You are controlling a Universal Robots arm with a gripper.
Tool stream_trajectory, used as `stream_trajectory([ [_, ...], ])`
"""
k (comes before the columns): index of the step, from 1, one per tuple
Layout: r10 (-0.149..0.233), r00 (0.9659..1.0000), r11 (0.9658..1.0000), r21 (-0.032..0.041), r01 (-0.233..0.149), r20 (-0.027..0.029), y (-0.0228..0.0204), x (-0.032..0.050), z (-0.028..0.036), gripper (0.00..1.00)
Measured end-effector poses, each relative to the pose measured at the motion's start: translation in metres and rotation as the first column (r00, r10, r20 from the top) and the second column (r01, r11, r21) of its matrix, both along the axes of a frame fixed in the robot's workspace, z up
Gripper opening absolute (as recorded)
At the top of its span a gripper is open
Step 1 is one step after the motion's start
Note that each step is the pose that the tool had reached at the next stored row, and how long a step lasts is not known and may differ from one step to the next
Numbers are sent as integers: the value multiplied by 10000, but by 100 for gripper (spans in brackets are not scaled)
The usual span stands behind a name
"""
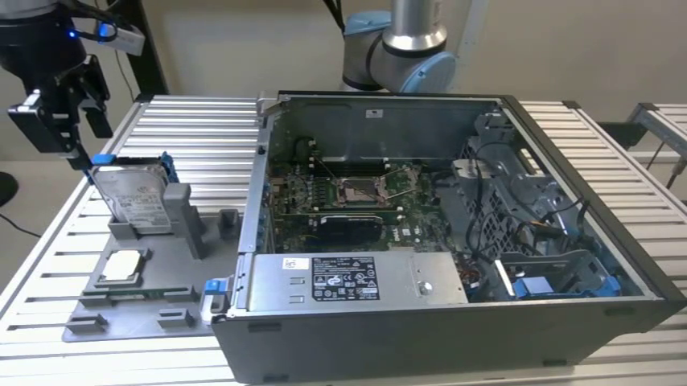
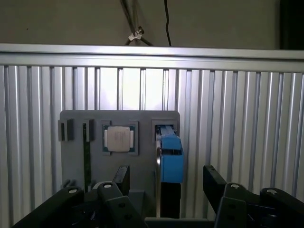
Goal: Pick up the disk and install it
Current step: 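Pick up the disk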
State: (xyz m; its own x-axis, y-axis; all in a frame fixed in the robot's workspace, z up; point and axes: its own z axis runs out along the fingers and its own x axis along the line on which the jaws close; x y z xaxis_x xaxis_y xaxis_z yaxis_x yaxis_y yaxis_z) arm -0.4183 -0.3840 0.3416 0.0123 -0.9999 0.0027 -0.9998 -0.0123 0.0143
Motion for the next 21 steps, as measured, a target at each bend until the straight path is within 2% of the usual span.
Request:
stream_trajectory([
  [21, 1, 10000, 10000, 0, -1, -14, 0, 0, -84, 100],
])
